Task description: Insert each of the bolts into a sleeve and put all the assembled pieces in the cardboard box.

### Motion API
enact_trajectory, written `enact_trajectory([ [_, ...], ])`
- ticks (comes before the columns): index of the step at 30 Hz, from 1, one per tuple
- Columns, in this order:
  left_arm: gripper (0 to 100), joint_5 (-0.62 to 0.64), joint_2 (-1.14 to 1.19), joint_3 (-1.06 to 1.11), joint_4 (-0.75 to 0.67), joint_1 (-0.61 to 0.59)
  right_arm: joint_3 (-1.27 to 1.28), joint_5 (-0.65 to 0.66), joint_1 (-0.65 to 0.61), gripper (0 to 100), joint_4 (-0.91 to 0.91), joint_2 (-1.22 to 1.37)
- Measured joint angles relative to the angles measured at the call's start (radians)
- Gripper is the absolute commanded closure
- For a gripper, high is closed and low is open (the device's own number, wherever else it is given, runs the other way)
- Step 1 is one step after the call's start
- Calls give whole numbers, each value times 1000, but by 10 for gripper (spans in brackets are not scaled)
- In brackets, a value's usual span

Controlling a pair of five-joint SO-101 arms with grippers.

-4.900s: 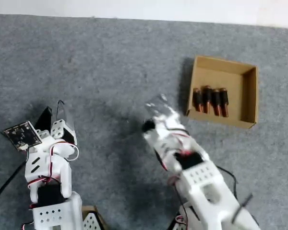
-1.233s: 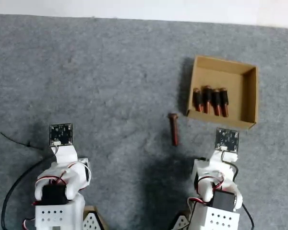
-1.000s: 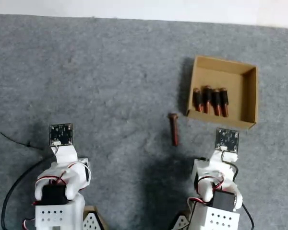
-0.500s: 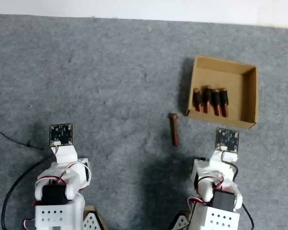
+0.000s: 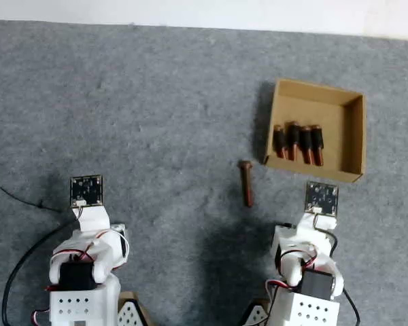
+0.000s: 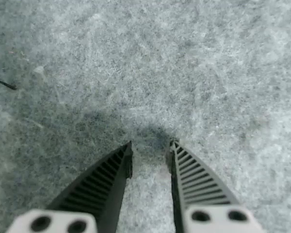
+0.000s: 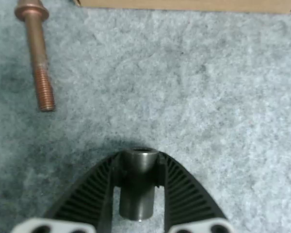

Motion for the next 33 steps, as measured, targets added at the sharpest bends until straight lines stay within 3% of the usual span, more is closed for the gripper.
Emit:
enact_trajectory([
  [21, 873, 0, 0, 0, 0, 2, 0, 0, 0, 993, 0, 0],
  [33, 871, 2, 0, 0, 0, 173, 0, 0, 0, 993, 0, -2],
])
